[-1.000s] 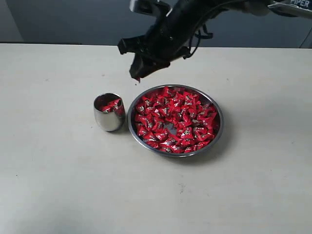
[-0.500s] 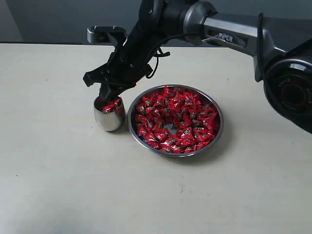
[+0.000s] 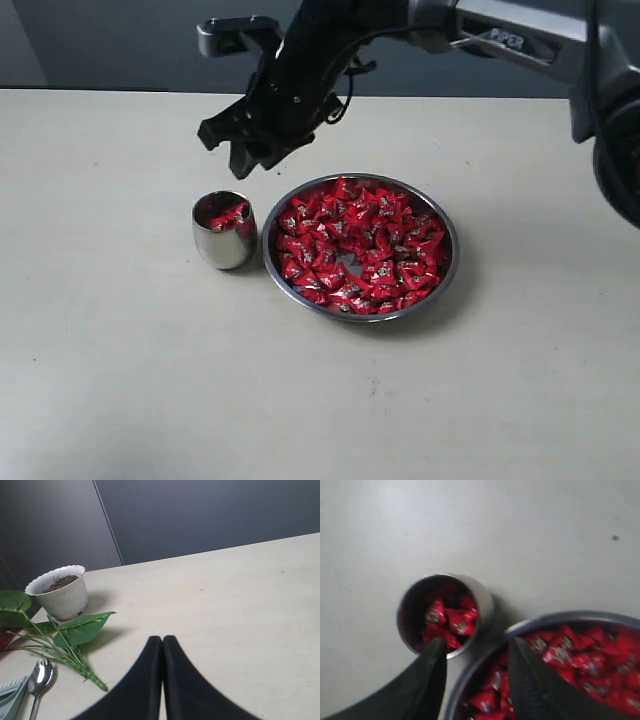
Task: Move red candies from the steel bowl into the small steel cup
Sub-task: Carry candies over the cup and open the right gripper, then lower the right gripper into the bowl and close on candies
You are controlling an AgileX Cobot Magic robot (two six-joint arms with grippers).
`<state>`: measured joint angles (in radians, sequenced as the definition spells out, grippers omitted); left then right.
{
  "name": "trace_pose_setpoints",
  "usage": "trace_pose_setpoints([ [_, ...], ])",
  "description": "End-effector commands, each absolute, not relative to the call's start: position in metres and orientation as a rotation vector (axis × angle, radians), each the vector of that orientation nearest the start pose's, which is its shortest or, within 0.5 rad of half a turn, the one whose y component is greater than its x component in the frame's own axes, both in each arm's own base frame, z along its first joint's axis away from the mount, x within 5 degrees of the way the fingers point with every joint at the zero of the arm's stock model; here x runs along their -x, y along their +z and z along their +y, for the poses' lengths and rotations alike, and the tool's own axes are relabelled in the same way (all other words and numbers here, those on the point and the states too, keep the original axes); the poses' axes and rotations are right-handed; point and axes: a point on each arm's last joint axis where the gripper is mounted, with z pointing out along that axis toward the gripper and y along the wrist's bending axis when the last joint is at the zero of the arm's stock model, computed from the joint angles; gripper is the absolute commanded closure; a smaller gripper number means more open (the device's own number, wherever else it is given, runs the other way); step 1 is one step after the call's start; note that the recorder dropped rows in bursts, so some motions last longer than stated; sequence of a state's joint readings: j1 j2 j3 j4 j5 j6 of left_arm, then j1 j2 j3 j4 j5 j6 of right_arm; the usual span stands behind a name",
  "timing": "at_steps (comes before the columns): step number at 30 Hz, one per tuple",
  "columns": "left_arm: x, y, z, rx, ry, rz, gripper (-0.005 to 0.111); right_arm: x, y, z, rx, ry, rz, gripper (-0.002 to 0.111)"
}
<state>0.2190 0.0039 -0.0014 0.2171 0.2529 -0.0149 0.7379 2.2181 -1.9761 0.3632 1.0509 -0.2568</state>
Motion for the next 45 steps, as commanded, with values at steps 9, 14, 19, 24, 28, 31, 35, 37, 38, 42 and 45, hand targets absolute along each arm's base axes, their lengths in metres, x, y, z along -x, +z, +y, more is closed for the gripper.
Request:
trace_pose_setpoints([
  [9, -0.053, 0.192, 0.017, 0.056, 0.350, 1.729, 0.106, -0.367, 0.201, 0.275, 1.061, 0.342, 2.824, 0.064],
  [14, -0.053, 0.192, 0.017, 0.056, 0.350, 1.729, 0.106, -0.361, 0.176, 0.268, 1.067, 0.291, 2.861, 0.057],
  [19, -0.053, 0.192, 0.017, 0.056, 0.350, 1.729, 0.106, -0.359, 0.162, 0.266, 1.049, 0.283, 2.858, 0.057],
  [24, -0.053, 0.192, 0.017, 0.056, 0.350, 1.729, 0.106, -0.362, 0.161, 0.268, 1.019, 0.300, 2.815, 0.057],
  [28, -0.053, 0.192, 0.017, 0.056, 0.350, 1.729, 0.106, -0.364, 0.162, 0.272, 0.972, 0.356, 2.787, 0.057],
  [31, -0.053, 0.192, 0.017, 0.056, 0.350, 1.729, 0.106, -0.365, 0.163, 0.278, 0.927, 0.426, 2.769, 0.057],
  [35, -0.053, 0.192, 0.017, 0.056, 0.350, 1.729, 0.106, -0.366, 0.164, 0.281, 0.906, 0.454, 2.740, 0.057],
  [37, -0.053, 0.192, 0.017, 0.056, 0.350, 1.729, 0.106, -0.366, 0.160, 0.281, 0.907, 0.452, 2.748, 0.057],
  [38, -0.053, 0.192, 0.017, 0.056, 0.350, 1.729, 0.106, -0.367, 0.157, 0.281, 0.908, 0.450, 2.754, 0.057],
  [42, -0.053, 0.192, 0.017, 0.056, 0.350, 1.729, 0.106, -0.365, 0.141, 0.284, 0.912, 0.493, 2.798, 0.057],
  [45, -0.053, 0.192, 0.017, 0.056, 0.350, 1.729, 0.106, -0.365, 0.134, 0.286, 0.914, 0.502, 2.810, 0.060],
])
